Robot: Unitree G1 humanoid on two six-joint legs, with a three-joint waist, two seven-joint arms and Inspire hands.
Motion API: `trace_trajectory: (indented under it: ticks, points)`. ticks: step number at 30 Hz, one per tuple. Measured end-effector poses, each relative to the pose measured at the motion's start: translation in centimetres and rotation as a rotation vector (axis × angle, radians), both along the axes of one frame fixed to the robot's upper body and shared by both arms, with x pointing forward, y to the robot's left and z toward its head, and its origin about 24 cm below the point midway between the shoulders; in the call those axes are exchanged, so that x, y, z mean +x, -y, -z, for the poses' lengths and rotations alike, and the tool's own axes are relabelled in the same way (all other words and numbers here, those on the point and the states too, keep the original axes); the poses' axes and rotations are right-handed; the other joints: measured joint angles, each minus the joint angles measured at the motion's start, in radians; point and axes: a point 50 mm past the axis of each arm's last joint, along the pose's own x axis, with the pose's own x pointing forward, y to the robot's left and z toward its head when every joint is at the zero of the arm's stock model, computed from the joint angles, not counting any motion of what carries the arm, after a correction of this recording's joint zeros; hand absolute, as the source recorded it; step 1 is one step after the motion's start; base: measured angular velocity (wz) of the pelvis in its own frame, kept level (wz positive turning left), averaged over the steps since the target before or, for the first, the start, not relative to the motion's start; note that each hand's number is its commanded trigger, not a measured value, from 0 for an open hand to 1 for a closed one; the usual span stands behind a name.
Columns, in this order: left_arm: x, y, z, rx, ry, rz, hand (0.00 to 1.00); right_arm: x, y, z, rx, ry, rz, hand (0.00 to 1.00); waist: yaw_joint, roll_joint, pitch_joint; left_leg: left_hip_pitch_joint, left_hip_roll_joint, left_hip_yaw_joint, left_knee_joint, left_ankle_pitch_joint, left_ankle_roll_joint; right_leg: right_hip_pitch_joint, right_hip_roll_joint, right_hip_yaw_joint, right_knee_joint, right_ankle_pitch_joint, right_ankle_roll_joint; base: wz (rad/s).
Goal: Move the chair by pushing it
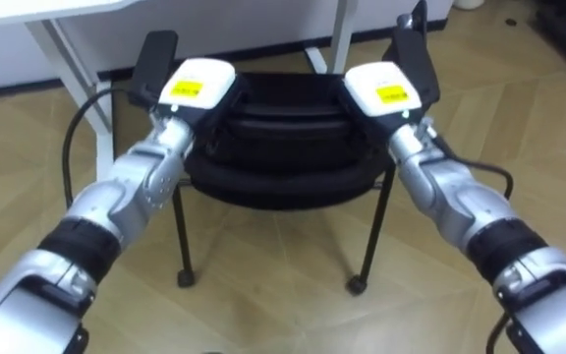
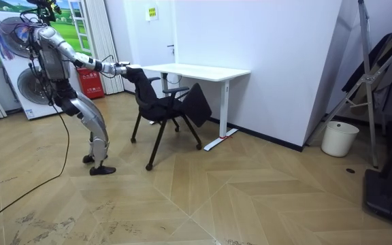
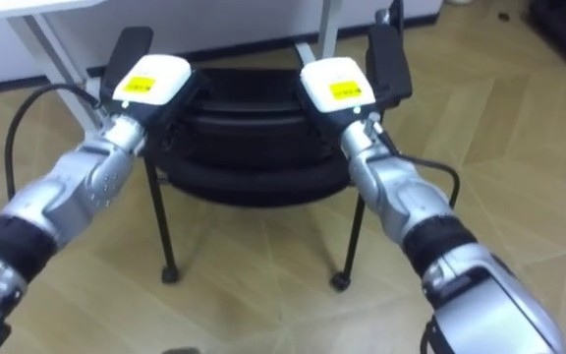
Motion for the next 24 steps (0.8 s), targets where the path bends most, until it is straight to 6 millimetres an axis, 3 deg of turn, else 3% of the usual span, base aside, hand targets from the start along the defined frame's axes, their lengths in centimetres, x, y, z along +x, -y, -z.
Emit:
trace_trajectory:
  ticks: [1, 4, 7, 11, 12, 15, 24]
  points:
    - [-0.01, 0.01, -0.03, -0.004, 0.010, -0.002, 1.00, 0.02, 0.04, -0.14, 0.000, 0.008, -0.002, 1.00, -0.004, 0.000, 0.0002, 0.013, 0.011, 0.011, 0.019, -0.004, 0.000, 0.001, -0.003, -0.004, 0.005, -0.005, -0.003, 0.19]
    - [-0.03, 0.37, 0.09, -0.018, 0.029, -0.008, 1.00, 0.11, 0.28, -0.30, -0.009, 0.017, 0.004, 1.00, -0.004, 0.003, -0.0003, 0.025, 0.005, 0.005, -0.021, -0.008, -0.008, 0.007, -0.002, -0.018, 0.003, -0.005, -0.006, 0.15]
    - [-0.04, 0.45, 0.29, -0.028, 0.032, -0.020, 1.00, 0.12, 0.29, -0.36, -0.018, 0.036, 0.003, 1.00, 0.002, 0.007, -0.0017, 0.060, -0.019, -0.012, -0.094, -0.023, -0.029, 0.008, -0.002, -0.013, -0.002, 0.000, -0.018, 0.07]
    - [0.02, 0.66, 0.14, -0.042, 0.046, -0.033, 1.00, 0.40, 0.05, -0.92, -0.028, 0.051, -0.009, 1.00, 0.010, 0.010, -0.0030, 0.077, -0.052, -0.040, -0.215, -0.023, -0.034, 0.002, 0.000, -0.014, -0.023, 0.006, -0.027, 0.00]
    - [0.03, 0.82, 0.17, -0.047, 0.044, -0.037, 1.00, 0.42, 0.10, -0.92, -0.031, 0.049, -0.005, 1.00, 0.021, 0.013, -0.0046, 0.071, -0.070, -0.042, -0.263, -0.014, -0.046, 0.002, 0.001, -0.013, -0.025, 0.005, -0.031, -0.13]
    - [-0.14, 0.88, 0.55, -0.056, 0.032, -0.046, 1.00, 0.34, 0.03, -0.69, -0.048, 0.044, -0.010, 1.00, 0.029, 0.023, -0.0051, 0.047, -0.111, -0.062, -0.322, 0.048, -0.026, 0.021, 0.006, -0.007, -0.036, 0.005, -0.031, -0.08]
    - [-0.29, 0.89, 0.57, -0.074, 0.033, -0.057, 1.00, 0.38, -0.16, -0.83, -0.063, 0.050, -0.020, 1.00, 0.054, 0.026, -0.0111, 0.080, -0.131, -0.127, -0.388, 0.067, -0.047, 0.038, 0.020, 0.000, -0.077, 0.011, -0.032, -0.02]
